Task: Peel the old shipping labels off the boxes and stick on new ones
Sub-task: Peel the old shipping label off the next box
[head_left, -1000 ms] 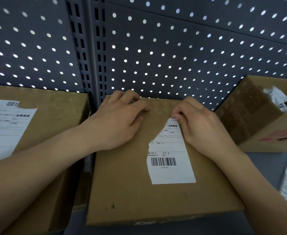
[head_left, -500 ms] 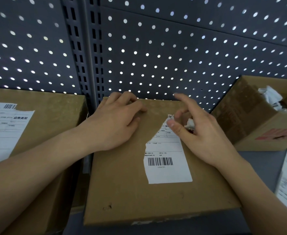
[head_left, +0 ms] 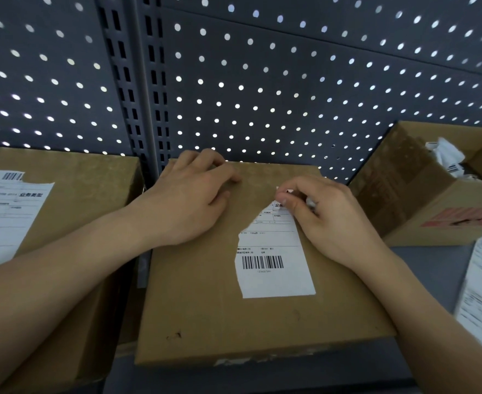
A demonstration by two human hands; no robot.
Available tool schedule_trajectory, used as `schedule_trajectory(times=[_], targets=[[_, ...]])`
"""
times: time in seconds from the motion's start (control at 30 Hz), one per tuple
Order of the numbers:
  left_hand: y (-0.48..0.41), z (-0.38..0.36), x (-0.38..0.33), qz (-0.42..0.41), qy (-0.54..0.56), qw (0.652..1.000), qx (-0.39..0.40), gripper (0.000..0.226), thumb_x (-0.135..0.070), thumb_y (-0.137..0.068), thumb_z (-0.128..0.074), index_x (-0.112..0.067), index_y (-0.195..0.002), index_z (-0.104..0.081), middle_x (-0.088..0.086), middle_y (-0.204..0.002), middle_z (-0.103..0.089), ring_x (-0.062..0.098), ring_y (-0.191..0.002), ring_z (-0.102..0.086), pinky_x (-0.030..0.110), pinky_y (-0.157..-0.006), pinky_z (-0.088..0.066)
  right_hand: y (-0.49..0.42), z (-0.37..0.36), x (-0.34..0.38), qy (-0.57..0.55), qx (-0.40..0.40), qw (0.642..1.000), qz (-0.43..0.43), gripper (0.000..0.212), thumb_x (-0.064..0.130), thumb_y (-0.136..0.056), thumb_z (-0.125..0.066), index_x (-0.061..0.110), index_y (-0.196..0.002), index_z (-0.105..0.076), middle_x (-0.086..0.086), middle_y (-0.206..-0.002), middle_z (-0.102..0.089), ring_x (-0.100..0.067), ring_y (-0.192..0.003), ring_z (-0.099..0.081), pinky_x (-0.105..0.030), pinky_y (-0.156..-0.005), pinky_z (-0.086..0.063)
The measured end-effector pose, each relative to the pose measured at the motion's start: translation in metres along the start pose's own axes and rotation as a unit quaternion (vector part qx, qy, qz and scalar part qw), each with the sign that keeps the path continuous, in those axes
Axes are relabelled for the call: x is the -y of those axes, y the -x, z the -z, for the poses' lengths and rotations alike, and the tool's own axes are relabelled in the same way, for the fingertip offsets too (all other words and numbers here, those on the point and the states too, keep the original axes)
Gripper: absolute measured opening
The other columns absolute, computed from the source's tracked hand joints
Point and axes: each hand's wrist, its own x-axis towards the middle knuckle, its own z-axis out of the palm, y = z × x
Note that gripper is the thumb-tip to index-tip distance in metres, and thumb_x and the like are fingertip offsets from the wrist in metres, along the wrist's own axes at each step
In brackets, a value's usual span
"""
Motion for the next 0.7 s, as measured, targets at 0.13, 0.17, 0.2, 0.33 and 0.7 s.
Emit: schedule_trajectory(times=[0.13, 0.17, 0.2, 0.33, 0.7], targets=[[0.000, 0.000, -0.001, 0.003, 0.000, 1.000, -0.001, 0.033, -0.028, -0.097, -0.044, -0.034, -0.129, -0.050, -0.012, -0.128, -0.042, 0.016, -0.121, -0.032, 0.039, -0.111, -0.028, 0.002, 0.000, 0.004, -0.017, 0.008, 1.000, -0.014, 0.013, 0.041, -0.096, -0.048, 0.034, -0.094, -0.059, 0.013, -0.083, -0.064, -0.009, -0.074, -0.056, -0.040, -0.068, -0.050], [0.000, 0.000, -0.001, 0.003, 0.002, 1.000, -0.003, 0.033, -0.028, -0.097, -0.045, -0.034, -0.129, -0.050, -0.012, -0.128, -0.043, 0.016, -0.121, -0.033, 0.039, -0.111, -0.028, 0.003, 0.001, 0.005, -0.019, 0.010, 1.000, -0.012, 0.011, 0.040, -0.096, -0.048, 0.036, -0.094, -0.058, 0.014, -0.082, -0.064, -0.008, -0.073, -0.056, -0.039, -0.067, -0.050], [0.000, 0.000, -0.001, 0.002, 0.003, 1.000, -0.003, 0.033, -0.028, -0.097, -0.045, -0.034, -0.129, -0.050, -0.012, -0.128, -0.043, 0.016, -0.121, -0.033, 0.039, -0.111, -0.028, 0.003, 0.002, 0.005, -0.019, 0.013, 1.000, -0.009, 0.008, 0.039, -0.096, -0.049, 0.037, -0.096, -0.056, 0.014, -0.083, -0.064, -0.007, -0.073, -0.056, -0.039, -0.067, -0.050], [0.001, 0.000, -0.001, 0.001, 0.006, 1.000, 0.006, 0.034, -0.028, -0.097, -0.043, -0.034, -0.130, -0.049, -0.012, -0.130, -0.042, 0.016, -0.122, -0.032, 0.040, -0.112, -0.028, 0.005, 0.005, 0.007, -0.032, 0.025, 0.999, 0.003, 0.008, 0.036, -0.097, -0.048, 0.039, -0.094, -0.055, 0.017, -0.078, -0.062, -0.006, -0.069, -0.057, -0.029, -0.061, -0.044], [0.003, -0.001, -0.003, 0.000, -0.020, 0.999, 0.030, 0.034, -0.041, -0.098, -0.038, -0.035, -0.132, -0.041, -0.014, -0.135, -0.033, 0.014, -0.125, -0.025, 0.036, -0.111, -0.025, 0.013, 0.013, 0.029, -0.146, 0.084, 0.986, -0.014, 0.028, 0.064, -0.088, -0.051, 0.037, -0.090, -0.043, 0.004, -0.089, -0.070, -0.016, -0.069, -0.059, -0.037, -0.061, -0.048]])
